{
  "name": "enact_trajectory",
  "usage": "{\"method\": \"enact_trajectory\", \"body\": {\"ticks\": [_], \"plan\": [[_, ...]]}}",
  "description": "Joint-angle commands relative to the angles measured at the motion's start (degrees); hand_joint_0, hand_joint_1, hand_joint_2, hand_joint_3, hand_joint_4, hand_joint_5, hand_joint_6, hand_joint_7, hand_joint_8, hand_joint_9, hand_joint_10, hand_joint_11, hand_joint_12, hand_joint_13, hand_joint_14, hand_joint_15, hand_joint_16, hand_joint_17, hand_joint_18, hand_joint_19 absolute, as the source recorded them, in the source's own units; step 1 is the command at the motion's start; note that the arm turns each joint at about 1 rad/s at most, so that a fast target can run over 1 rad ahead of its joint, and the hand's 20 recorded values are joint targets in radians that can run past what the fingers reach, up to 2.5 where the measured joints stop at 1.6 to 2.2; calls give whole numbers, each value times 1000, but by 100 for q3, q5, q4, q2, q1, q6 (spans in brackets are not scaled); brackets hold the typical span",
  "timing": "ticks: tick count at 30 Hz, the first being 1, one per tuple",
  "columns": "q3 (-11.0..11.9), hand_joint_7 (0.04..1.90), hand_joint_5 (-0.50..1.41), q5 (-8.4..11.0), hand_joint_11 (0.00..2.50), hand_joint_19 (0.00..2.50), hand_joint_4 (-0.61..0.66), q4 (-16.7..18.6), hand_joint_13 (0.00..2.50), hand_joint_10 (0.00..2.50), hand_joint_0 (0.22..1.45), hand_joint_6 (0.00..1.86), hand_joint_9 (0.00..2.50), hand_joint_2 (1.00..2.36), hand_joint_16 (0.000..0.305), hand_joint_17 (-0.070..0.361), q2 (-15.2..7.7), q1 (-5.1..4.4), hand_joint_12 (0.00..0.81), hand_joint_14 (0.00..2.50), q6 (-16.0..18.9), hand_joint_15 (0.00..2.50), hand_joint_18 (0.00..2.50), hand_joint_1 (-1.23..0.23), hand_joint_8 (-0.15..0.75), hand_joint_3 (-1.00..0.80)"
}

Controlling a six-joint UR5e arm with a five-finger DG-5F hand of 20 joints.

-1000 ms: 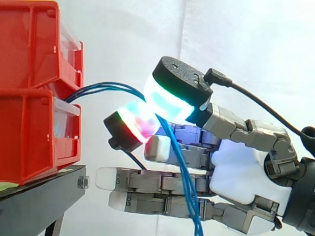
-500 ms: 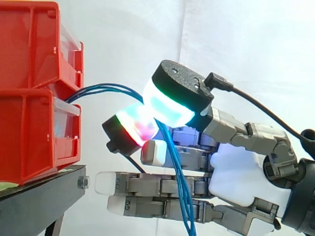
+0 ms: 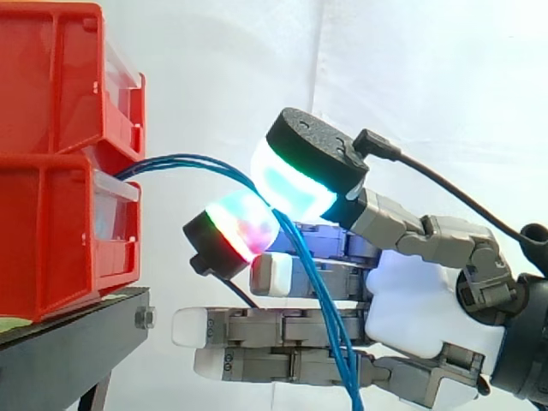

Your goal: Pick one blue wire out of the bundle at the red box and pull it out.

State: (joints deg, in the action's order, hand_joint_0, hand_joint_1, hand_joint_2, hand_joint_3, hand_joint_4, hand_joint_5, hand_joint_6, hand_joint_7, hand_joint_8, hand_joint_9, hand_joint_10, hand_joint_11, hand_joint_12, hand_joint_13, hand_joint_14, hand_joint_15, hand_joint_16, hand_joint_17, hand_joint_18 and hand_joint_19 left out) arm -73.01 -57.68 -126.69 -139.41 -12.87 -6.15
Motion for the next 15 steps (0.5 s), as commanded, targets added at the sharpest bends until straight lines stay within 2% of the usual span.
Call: {"method": "enact_trajectory", "body": {"ticks": [1, 6, 12, 15], "plan": [[-3, 1148, -124, -15, 826, 392, 107, -207, 702, 26, 548, 830, 1216, 1006, 50, 112, 63, 12, 335, 17, 0, 428, 428, -665, 236, -412], [-3, 1176, -124, -138, 838, 397, 94, -506, 706, 27, 583, 837, 1220, 1008, 48, 109, 72, 21, 330, 18, 0, 437, 427, -703, 232, -369], [6, 1139, -130, -164, 872, 360, 72, -550, 731, 27, 614, 870, 1198, 1011, 52, 118, 81, 21, 351, 16, 0, 424, 471, -827, 241, -232], [6, 1111, -133, -191, 857, 361, 59, -594, 724, 25, 622, 875, 1186, 1012, 52, 116, 107, 21, 342, 17, 0, 419, 470, -842, 227, -237]]}}
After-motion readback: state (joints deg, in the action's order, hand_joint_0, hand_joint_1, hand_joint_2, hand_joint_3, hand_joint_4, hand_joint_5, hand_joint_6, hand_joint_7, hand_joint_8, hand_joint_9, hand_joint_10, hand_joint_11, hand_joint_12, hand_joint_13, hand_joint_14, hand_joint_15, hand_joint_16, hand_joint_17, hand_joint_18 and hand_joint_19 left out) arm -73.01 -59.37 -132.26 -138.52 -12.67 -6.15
